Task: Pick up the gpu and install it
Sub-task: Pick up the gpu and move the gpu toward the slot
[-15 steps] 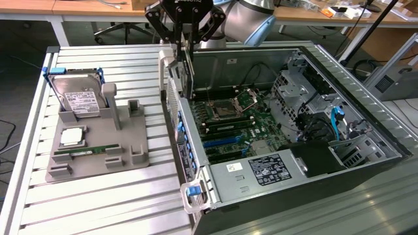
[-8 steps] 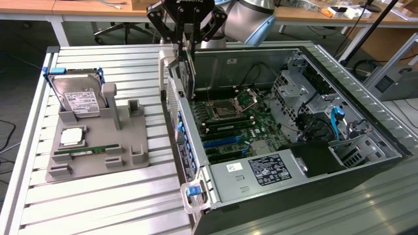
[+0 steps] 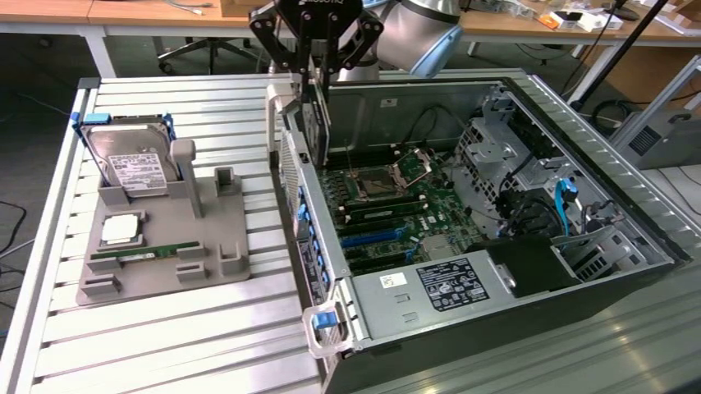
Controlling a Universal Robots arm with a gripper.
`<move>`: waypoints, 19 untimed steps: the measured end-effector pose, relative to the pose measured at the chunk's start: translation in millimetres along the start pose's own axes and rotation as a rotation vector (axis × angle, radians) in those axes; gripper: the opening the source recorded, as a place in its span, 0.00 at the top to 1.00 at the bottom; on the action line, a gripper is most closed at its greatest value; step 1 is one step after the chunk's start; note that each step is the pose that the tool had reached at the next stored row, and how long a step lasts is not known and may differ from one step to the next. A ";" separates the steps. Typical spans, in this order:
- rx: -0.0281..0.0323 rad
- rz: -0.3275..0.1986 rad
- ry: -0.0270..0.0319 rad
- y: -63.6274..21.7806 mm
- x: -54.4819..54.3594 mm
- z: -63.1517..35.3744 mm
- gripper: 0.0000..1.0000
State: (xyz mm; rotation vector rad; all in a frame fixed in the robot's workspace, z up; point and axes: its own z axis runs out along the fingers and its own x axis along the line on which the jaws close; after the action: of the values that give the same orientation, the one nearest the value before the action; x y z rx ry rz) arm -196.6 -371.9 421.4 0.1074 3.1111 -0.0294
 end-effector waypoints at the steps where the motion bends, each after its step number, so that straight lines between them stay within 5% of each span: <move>1: 0.0000 0.000 0.0000 0.0 -0.3 0.0 0.73; 19: -0.0001 0.000 0.0000 0.7 -9.8 0.3 0.73</move>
State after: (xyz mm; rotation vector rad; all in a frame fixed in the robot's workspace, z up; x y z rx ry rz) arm -186.8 -371.9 421.4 0.1074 3.1111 -0.0293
